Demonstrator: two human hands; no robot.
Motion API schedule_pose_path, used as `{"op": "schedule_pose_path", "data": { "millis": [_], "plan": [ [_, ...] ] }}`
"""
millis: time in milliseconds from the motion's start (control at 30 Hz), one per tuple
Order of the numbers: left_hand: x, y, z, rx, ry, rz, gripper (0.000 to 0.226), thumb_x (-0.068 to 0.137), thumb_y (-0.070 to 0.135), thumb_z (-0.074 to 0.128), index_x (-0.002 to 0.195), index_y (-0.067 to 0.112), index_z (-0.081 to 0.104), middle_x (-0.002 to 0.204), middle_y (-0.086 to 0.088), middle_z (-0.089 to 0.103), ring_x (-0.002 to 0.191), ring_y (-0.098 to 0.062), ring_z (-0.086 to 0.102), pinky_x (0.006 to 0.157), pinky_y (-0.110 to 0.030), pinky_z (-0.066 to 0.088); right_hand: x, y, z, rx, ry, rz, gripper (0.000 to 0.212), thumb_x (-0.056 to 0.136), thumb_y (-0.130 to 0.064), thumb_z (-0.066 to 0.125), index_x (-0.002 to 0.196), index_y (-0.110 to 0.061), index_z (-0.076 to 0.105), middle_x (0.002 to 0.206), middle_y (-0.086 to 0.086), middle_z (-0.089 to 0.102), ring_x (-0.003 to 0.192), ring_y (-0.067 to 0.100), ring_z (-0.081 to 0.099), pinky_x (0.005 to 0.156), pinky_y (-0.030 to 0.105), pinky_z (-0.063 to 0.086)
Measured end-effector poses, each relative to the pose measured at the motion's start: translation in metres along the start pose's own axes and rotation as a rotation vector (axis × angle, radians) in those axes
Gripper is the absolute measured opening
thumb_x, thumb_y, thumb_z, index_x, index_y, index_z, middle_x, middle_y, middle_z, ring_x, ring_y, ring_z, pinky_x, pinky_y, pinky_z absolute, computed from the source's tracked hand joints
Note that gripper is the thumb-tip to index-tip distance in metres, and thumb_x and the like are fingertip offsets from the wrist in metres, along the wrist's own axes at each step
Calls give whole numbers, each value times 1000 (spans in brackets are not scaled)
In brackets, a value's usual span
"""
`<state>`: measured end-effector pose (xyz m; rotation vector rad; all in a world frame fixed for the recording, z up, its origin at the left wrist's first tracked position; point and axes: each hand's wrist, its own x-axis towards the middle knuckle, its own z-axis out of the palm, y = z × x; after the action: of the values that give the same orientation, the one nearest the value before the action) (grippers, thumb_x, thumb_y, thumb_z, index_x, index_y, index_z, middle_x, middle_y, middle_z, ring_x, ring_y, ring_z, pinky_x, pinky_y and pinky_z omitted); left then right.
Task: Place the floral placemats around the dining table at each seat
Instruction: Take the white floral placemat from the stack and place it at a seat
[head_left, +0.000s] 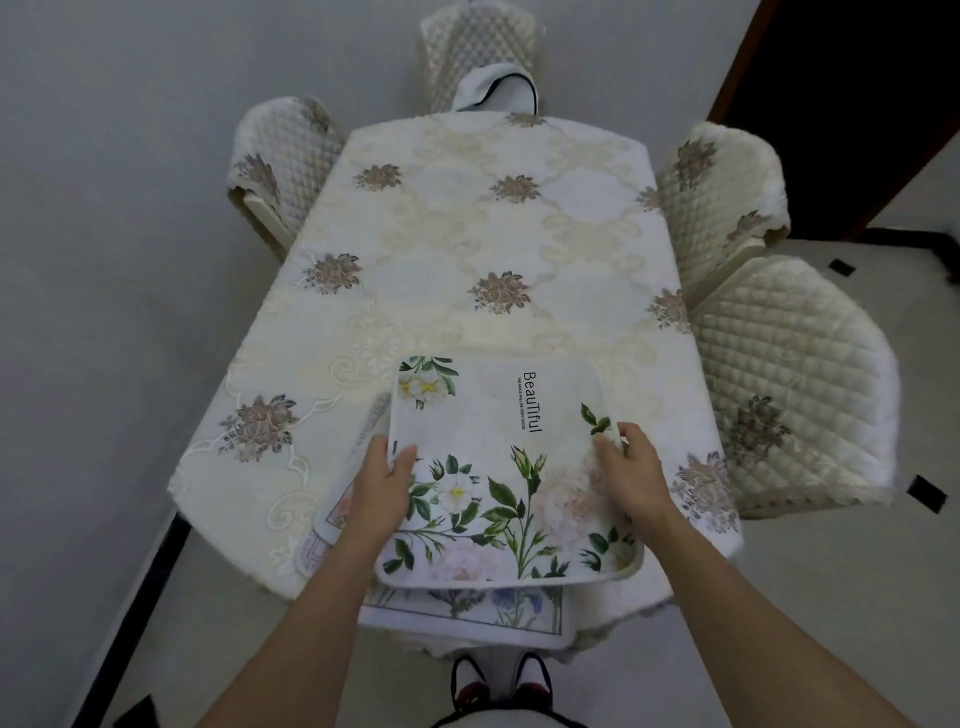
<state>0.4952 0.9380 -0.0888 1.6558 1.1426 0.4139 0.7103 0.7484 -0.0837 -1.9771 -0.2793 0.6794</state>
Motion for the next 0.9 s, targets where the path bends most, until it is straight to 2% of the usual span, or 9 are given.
{"op": "schedule_pose_path", "data": {
  "millis": [100, 167, 367, 467, 600, 733, 833, 900],
  "plan": [
    [6, 31, -1, -31, 45, 72, 18, 102, 26, 51, 117, 16, 53, 102, 9, 61, 94, -11, 58, 78, -29, 43, 4, -32, -15, 19, 44, -82, 8, 101, -32, 52, 103, -26, 57, 95, 6, 68, 89, 29, 66, 81, 49, 55],
    [11, 49, 0, -10, 67, 123, 18, 103, 28, 50, 113, 13, 54, 98, 7, 62, 91, -13, 58, 69, -24, 42, 8, -47, -26, 20, 71, -122, 12, 101, -32, 51, 106, -23, 57, 94, 3, 68, 88, 26, 66, 79, 46, 54],
    [16, 94, 11, 22, 74, 238, 18, 103, 27, 48, 98, 10, 49, 85, 7, 55, 79, -8, 53, 59, -10, 36, 11, -68, -62, 41, 117, -191, 16, 102, -33, 49, 107, -20, 57, 96, 6, 68, 87, 27, 66, 74, 43, 54],
    [14, 106, 21, 7, 35, 272, 20, 103, 28, 49, 97, 9, 50, 85, 3, 58, 78, -13, 56, 62, -19, 41, 7, -65, -78, 46, 160, -195, 12, 102, -34, 50, 104, -23, 56, 96, 4, 67, 88, 25, 66, 77, 44, 54],
    [9, 117, 43, 17, -52, 308, 22, 103, 31, 48, 103, 10, 52, 90, 4, 61, 81, -9, 59, 63, -24, 43, -12, -58, -99, 48, 283, -193, 10, 102, -29, 49, 106, -21, 55, 90, -4, 63, 82, 17, 61, 66, 33, 48],
    [2, 127, 73, 16, -159, 351, 22, 102, 35, 49, 106, 14, 51, 95, 4, 62, 87, -15, 61, 67, -29, 46, -35, -36, -129, 52, 423, -123, 11, 99, -36, 52, 99, -27, 57, 92, -3, 66, 88, 19, 63, 75, 39, 52],
    [-7, 132, 99, 24, -261, 389, 21, 102, 35, 49, 106, 14, 51, 94, 5, 61, 87, -15, 60, 66, -30, 45, -64, -16, -148, 82, 550, -83, 10, 99, -33, 53, 102, -25, 58, 90, -6, 65, 84, 14, 62, 68, 32, 49],
    [-17, 134, 118, 27, -346, 418, 24, 102, 36, 49, 108, 13, 51, 95, 4, 61, 88, -16, 60, 69, -33, 46, -88, 2, -159, 110, 631, -46, 8, 99, -30, 53, 99, -24, 58, 88, -3, 65, 80, 15, 61, 65, 31, 47]
  ]
}}
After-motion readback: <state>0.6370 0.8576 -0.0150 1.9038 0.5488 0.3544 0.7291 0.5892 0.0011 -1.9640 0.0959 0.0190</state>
